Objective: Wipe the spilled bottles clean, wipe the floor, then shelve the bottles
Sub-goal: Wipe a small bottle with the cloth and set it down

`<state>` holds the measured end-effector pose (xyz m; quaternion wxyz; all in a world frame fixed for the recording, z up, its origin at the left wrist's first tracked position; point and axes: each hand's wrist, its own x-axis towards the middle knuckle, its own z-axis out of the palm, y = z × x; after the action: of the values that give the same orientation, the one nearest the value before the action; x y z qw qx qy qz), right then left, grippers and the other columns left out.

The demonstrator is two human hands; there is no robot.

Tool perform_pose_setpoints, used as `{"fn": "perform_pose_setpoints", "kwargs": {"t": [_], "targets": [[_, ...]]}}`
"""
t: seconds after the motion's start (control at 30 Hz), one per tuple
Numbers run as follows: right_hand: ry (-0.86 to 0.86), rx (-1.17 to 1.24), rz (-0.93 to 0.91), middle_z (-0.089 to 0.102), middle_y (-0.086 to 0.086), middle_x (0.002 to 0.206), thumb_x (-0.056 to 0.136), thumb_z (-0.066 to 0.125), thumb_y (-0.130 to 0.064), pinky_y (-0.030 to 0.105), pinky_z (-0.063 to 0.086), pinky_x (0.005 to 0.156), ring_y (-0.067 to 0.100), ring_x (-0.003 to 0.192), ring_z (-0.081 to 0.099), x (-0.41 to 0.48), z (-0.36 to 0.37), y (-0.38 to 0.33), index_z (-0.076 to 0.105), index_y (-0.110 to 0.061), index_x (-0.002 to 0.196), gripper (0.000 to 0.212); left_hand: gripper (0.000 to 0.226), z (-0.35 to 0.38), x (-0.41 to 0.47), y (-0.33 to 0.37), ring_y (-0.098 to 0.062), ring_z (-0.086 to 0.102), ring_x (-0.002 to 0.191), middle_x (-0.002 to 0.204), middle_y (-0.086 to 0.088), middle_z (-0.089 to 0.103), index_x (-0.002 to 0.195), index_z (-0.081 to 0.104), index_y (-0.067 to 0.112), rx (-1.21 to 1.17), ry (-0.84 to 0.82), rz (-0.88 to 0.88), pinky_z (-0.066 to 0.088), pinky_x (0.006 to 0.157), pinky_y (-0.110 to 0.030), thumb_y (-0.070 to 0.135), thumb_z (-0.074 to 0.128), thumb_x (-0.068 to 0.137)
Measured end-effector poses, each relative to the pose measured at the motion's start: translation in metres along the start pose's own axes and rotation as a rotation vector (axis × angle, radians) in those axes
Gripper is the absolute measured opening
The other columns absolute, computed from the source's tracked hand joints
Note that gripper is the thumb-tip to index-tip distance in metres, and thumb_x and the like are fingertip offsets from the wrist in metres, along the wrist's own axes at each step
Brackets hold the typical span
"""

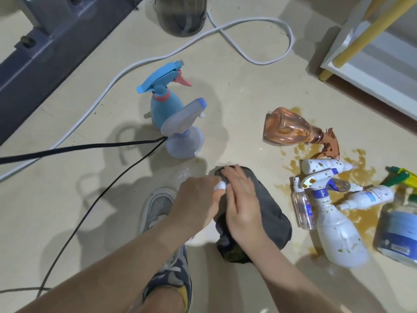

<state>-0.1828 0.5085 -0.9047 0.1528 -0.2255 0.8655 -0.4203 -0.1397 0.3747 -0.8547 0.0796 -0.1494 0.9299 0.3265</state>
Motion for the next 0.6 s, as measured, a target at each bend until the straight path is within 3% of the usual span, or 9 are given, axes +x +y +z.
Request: {"fn": "perform_pose_setpoints", "kwargs": {"t": [0.03,0.1,0.17,0.23,0.37,0.47,0.53,0.6], "targets": [[-0.01,-0.013,-0.033,0.051,-0.011,0.137,0.102,0.032,-0.022,0.021,0.02,0.116,-0.003,0.138,0.034,-0.005,0.0,0.001,0.056,-0.016,0.135,0.041,0.014,0.002,-0.002,-0.003,-0.025,0.055,0.07,0.07,0.001,0.06,0.081,0.058,0.019,0.012,0.024,0.04,0.039,0.062,-0.035,0.027,0.056,0.092],[-0.011,0.038,0.056,0.056,-0.012,0.134,0.103,0.034,-0.021,0.014,0.027,0.11,-0.005,0.132,0.042,-0.003,-0.011,0.017,0.056,-0.018,0.134,0.038,0.004,0.006,-0.007,-0.006,-0.023,0.057,0.068,0.073,0.004,0.062,0.089,0.064,0.019,0.029,0.065,0.121,0.042,0.058,-0.032,0.017,0.063,0.086],[0.001,0.146,0.275,0.063,-0.008,0.127,0.104,0.034,-0.024,0.016,0.039,0.101,0.008,0.122,0.055,0.01,-0.027,0.031,0.055,-0.019,0.133,0.036,0.022,0.01,-0.008,-0.006,-0.019,0.056,0.066,0.078,0.004,0.062,0.094,0.07,0.019,-0.014,0.099,0.171,0.044,0.056,-0.029,0.006,0.064,0.078],[0.031,0.206,0.377,0.062,-0.008,0.126,0.105,0.038,-0.021,0.019,0.04,0.101,0.009,0.119,0.056,0.013,-0.03,0.023,0.054,-0.021,0.134,0.034,0.031,0.01,-0.003,-0.003,-0.012,0.053,0.069,0.082,0.005,0.061,0.094,0.073,0.022,-0.132,0.144,0.165,0.043,0.061,-0.024,0.001,0.062,0.075],[0.089,0.355,0.277,0.057,-0.01,0.137,0.102,0.039,-0.024,0.013,0.033,0.108,-0.003,0.13,0.047,-0.015,-0.009,-0.026,0.049,-0.018,0.141,0.041,0.024,0.005,0.002,0.004,-0.01,0.062,0.082,0.087,0.01,0.067,0.088,0.072,0.031,-0.414,0.133,-0.138,0.05,0.078,-0.028,0.009,0.073,0.078],[0.049,0.166,0.188,0.049,-0.008,0.145,0.103,0.034,-0.023,0.011,0.027,0.11,0.003,0.136,0.042,-0.024,-0.006,-0.011,0.045,-0.017,0.144,0.043,0.028,0.004,-0.005,0.004,-0.008,0.064,0.078,0.079,0.014,0.069,0.077,0.065,0.037,-0.495,0.127,-0.312,0.054,0.077,-0.034,0.012,0.076,0.074],[0.049,0.157,0.309,0.055,-0.005,0.138,0.105,0.034,-0.018,0.003,0.029,0.101,0.011,0.131,0.048,-0.01,-0.011,0.009,0.05,-0.016,0.14,0.038,0.033,0.003,-0.007,0.005,-0.006,0.064,0.074,0.077,0.019,0.068,0.075,0.064,0.041,-0.488,0.153,-0.309,0.055,0.074,-0.032,0.01,0.077,0.073],[0.066,0.358,0.53,0.063,0.001,0.129,0.105,0.035,-0.011,0.005,0.037,0.095,0.019,0.125,0.055,0.006,-0.019,0.013,0.058,-0.014,0.131,0.034,0.032,0.003,-0.001,0.012,-0.003,0.064,0.071,0.076,0.021,0.068,0.078,0.065,0.037,-0.57,0.127,-0.328,0.054,0.072,-0.026,0.008,0.077,0.071]]}}
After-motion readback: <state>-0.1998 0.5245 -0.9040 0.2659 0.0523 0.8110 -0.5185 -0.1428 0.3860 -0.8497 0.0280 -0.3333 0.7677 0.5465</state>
